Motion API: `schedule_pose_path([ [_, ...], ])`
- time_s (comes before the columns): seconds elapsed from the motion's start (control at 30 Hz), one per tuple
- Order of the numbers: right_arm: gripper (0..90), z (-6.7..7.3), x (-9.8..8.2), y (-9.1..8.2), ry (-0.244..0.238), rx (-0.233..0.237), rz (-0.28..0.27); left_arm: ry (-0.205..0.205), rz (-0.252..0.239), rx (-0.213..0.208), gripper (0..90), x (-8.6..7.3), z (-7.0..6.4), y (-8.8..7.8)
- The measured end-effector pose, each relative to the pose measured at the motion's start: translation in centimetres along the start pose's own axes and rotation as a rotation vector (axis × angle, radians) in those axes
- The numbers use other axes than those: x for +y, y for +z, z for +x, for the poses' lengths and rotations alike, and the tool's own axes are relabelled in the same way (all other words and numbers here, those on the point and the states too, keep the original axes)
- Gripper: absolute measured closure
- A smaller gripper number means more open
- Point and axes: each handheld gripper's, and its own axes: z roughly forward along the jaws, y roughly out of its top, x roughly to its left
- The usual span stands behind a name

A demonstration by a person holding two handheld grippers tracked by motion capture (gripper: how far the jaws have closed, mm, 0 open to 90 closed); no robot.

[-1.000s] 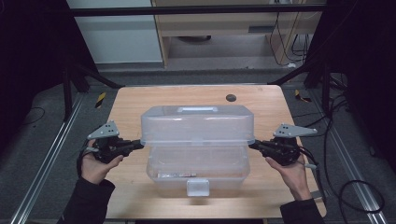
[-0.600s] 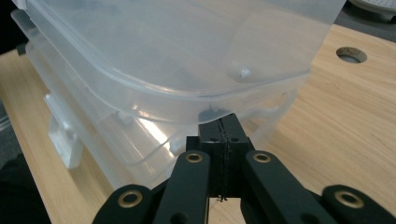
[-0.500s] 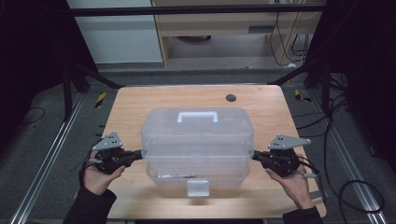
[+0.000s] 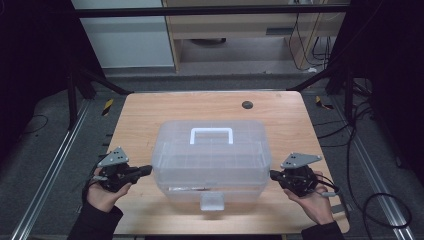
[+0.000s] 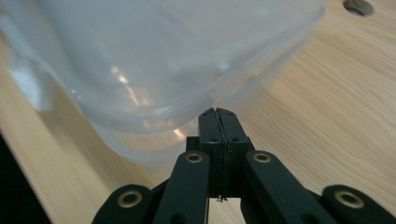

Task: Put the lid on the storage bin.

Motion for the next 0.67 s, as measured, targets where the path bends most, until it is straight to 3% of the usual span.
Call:
schedule_pose_path([
  [0.07,90.0,-0.5,-0.4,0.1,0.033,0.024,-0.024,-0.012,-0.002,0.039,89.8,-0.3,0.4,0.0],
  [0.13,88.3,-1.0,-0.7,0.1,0.036,-0.018,-0.021,-0.023,-0.001,0.088,89.2,-0.6,0.9,0.1],
  [0.23,83.1,-1.7,-1.3,0.1,0.067,-0.066,-0.061,-0.057,-0.004,0.126,85.7,-1.1,1.7,0.2],
  [0.27,80.6,-2.0,-1.5,0.2,0.071,-0.101,-0.066,-0.063,-0.006,0.139,84.0,-1.4,2.0,0.3],
  [0.47,57.9,-4.0,-3.1,0.9,0.149,-0.261,-0.096,-0.115,0.014,0.217,72.5,-2.7,3.7,1.0],
  [0.67,37.2,-5.9,-4.7,1.1,0.211,-0.337,-0.119,-0.146,0.026,0.306,57.7,-4.2,5.4,1.5],
])
